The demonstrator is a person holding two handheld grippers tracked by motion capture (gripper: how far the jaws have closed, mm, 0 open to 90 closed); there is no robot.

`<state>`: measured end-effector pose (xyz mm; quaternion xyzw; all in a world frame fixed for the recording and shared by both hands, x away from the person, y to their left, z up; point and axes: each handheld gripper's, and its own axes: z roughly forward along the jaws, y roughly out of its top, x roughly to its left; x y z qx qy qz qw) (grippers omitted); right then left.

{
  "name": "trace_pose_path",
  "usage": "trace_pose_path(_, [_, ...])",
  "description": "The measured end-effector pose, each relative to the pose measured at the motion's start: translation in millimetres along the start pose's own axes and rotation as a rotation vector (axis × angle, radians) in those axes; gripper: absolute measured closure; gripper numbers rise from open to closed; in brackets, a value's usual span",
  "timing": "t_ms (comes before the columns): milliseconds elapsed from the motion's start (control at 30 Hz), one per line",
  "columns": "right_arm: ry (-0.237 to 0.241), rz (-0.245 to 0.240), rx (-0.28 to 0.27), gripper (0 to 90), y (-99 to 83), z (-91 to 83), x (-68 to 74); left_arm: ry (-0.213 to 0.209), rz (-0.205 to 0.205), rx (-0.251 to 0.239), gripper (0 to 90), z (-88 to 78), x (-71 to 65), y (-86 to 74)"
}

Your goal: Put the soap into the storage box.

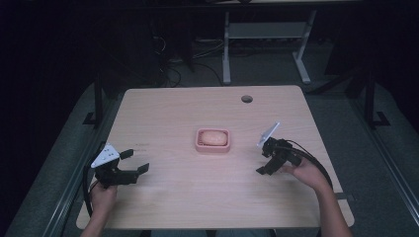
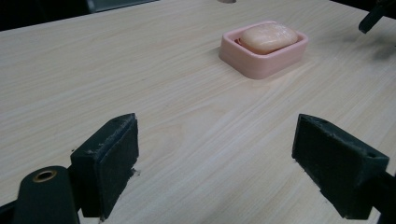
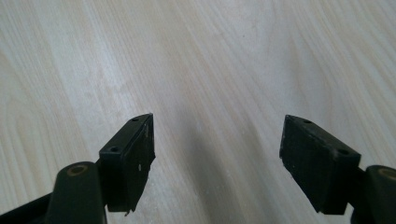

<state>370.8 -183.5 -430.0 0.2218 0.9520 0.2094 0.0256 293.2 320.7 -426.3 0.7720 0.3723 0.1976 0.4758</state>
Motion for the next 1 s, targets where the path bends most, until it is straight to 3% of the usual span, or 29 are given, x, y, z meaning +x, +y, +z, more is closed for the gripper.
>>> trace_pose_path(633, [-0.024,0.02,-0.052,26.0,-31.7,-4.8,23.0,-0.005,0.004,0.008,14.3,0.7,-0.6,-0.3])
trace_pose_path(967, [-0.047,0.03,-0.119,25.0,-46.1,-2.5,41.2,-0.007,0.004,0.013,14.3,0.5,-1.5,-0.3])
trace_pose_path(1000, [-0.051,0.048,-0.148,25.1,-48.7,-2.2,45.6,-0.007,0.004,0.014,14.3,1.0,-1.8,-0.3])
